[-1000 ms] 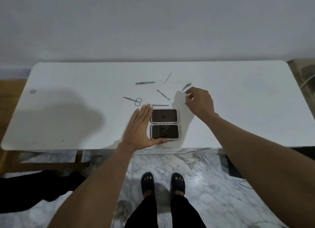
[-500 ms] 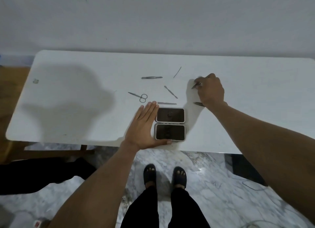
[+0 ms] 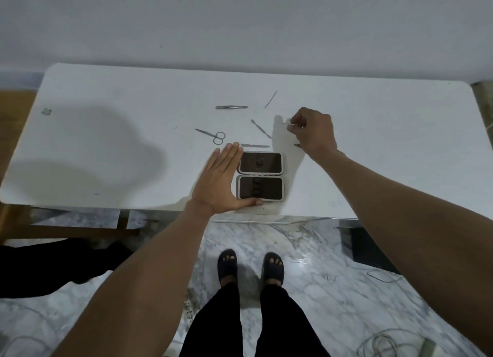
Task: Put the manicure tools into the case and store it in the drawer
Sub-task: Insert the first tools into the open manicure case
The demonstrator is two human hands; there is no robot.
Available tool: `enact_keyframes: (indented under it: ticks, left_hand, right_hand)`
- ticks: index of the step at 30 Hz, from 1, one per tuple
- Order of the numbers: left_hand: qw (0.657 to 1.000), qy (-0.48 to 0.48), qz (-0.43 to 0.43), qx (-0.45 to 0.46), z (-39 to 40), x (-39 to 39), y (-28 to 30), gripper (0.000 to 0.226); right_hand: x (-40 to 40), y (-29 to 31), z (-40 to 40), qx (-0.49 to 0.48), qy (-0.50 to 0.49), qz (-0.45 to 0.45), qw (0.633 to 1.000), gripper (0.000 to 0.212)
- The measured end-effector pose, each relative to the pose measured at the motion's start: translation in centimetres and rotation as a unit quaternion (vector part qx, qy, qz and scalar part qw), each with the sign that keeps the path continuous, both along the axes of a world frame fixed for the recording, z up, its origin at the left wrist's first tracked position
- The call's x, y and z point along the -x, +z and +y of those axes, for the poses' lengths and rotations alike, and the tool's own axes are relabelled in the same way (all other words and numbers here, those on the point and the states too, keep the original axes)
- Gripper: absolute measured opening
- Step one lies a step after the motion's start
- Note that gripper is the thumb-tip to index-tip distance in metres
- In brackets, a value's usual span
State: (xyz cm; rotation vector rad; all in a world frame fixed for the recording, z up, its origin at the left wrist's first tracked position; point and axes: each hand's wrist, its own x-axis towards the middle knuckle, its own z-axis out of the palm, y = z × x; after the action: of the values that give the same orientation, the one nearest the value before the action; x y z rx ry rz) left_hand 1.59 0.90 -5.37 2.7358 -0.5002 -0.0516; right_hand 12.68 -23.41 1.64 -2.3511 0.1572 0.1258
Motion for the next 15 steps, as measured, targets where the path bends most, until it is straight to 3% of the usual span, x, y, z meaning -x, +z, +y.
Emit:
enact_keyframes:
  ticks: [4, 8, 15]
  left_hand:
    - [1.000, -0.004, 0.004, -0.008, 0.1, 0.0, 0.0, 0.138]
    - [1.000, -0.003, 0.005, -0.012, 0.1, 0.1, -0.1, 0.136]
    - [1.000, -0.009, 0.018, -0.024, 0.1, 0.5, 0.1, 0.138]
  right_hand:
    - [2.0, 0.1, 0.7, -0.015, 0.011, -0.007, 1.000, 0.006]
    - [5.1, 0.3, 1.3, -0.013, 0.028, 0.008, 0.999, 0.022]
    - [11.1, 0.1, 1.7, 0.046, 0.078, 0.013, 0.996, 0.015]
